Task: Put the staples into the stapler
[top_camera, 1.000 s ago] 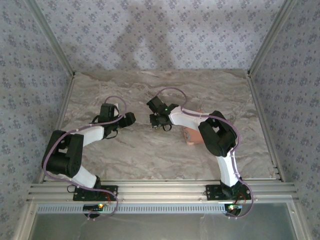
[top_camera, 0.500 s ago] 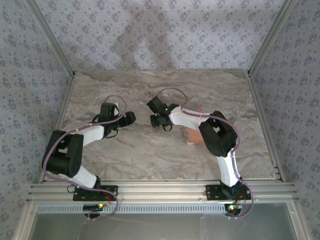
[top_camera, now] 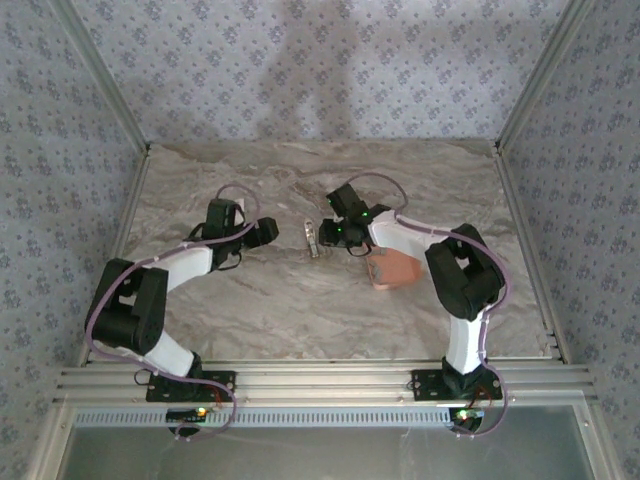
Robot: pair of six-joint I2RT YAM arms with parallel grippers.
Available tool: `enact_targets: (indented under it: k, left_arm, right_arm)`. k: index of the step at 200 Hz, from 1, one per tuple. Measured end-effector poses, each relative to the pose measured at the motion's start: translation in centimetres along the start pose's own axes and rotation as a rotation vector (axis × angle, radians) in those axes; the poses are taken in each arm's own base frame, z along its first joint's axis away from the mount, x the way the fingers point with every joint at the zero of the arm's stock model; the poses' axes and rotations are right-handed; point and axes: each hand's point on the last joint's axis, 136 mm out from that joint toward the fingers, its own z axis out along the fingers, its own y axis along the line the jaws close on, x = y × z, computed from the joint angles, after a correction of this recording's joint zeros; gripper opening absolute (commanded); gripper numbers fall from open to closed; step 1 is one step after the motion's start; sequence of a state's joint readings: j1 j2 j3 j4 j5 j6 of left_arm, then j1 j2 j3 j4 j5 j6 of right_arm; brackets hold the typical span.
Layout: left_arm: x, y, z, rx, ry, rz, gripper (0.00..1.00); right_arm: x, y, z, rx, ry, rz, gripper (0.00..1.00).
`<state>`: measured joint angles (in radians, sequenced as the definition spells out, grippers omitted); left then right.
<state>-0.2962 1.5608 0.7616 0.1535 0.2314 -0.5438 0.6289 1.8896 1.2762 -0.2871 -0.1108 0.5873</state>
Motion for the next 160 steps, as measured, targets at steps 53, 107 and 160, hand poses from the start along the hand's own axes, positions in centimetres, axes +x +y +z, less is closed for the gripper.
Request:
enact_targets:
  k: [53, 107, 160]
  left_arm:
    - [0.0, -0.6, 0.4, 0.013, 0.006, -0.002, 0.85]
    - [-0.5, -1.8, 1.3, 0.058, 0.029, -0.014, 0.79]
    - [-2.6, -5.1, 2.6, 0.174, 0.066, -0.003, 0.78]
  right_arm:
    - [0.3, 1.4, 1.4, -0.095, 0.03, 0.048, 0.31]
    - [1.2, 1.5, 2.6, -0.121, 0.067, 0.084, 0.28]
    - [3.1, -0.4, 1.3, -0.126, 0.039, 0.144, 0.29]
